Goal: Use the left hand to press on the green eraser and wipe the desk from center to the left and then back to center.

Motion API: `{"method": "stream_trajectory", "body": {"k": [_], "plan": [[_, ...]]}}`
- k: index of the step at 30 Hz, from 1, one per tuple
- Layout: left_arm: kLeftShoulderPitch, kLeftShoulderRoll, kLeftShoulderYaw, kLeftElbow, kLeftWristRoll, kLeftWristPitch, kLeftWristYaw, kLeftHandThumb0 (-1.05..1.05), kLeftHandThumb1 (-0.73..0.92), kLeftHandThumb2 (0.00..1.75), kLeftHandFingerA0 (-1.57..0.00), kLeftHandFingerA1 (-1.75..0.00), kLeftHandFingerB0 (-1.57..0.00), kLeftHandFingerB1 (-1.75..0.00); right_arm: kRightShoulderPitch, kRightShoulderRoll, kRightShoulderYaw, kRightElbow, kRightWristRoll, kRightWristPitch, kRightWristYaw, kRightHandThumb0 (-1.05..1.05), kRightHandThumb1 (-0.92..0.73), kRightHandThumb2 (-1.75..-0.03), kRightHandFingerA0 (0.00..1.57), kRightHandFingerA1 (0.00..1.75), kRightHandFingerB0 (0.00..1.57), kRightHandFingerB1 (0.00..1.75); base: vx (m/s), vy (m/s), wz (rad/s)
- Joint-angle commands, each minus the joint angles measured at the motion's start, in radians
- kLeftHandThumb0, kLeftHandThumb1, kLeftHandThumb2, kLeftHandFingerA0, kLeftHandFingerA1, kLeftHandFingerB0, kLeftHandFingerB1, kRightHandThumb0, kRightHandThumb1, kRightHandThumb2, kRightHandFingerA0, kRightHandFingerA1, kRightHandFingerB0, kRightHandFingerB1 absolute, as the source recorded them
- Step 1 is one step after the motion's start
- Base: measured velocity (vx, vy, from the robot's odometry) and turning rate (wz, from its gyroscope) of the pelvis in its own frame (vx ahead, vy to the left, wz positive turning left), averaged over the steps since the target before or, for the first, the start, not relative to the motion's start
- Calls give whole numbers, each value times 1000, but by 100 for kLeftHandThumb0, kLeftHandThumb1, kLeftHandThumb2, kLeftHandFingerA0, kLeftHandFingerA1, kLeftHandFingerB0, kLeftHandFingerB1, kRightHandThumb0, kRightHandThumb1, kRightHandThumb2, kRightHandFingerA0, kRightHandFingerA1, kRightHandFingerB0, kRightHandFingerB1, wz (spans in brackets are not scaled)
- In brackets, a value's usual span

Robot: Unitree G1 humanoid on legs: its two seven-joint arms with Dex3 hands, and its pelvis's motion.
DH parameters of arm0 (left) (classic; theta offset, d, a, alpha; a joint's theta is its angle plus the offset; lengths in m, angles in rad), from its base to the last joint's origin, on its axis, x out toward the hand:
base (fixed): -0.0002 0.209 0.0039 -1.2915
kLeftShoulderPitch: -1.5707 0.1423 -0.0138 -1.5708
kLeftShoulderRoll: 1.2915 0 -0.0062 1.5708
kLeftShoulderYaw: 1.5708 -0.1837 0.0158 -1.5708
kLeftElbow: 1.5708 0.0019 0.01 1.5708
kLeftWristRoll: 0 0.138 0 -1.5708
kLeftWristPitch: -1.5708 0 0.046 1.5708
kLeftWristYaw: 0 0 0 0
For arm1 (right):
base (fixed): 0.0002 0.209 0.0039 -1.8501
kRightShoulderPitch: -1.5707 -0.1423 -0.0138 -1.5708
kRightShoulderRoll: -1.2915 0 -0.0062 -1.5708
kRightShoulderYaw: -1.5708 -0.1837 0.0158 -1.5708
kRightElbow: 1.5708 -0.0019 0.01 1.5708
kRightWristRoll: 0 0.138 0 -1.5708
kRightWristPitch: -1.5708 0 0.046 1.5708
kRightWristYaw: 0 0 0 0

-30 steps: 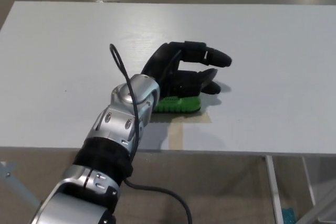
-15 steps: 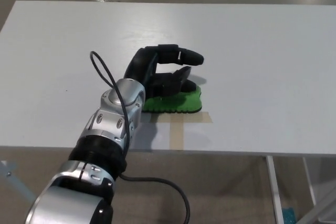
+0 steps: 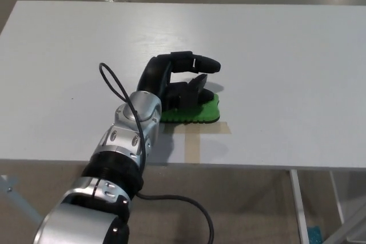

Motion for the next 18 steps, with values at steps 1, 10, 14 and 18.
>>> {"method": "stream_trajectory", "body": {"k": [1, 10, 14, 18], "plan": [[61, -31, 1, 19, 4, -63, -15, -18, 81, 65, -96, -66, -93, -68, 5, -8, 6, -5, -1, 9, 10, -25, -67, -60, 80, 54, 60, 47, 0, 0, 0], [178, -66, -41, 46, 42, -109, 20, -18, 81, 64, -96, -66, -94, -71, 9, -12, 4, 9, 13, 3, 33, -27, -69, -59, 80, 54, 61, 47, 0, 0, 0], [235, -65, -47, 49, 42, -141, 13, -18, 81, 65, -96, -66, -94, -69, 27, -8, 2, 9, 24, -6, 48, -27, -69, -59, 80, 54, 61, 47, 0, 0, 0], [252, -42, -45, 60, 40, -151, 4, -17, 81, 65, -97, -66, -94, -67, 35, -12, 8, -8, 9, 9, 41, -27, -68, -60, 80, 54, 61, 47, 0, 0, 0]]}}
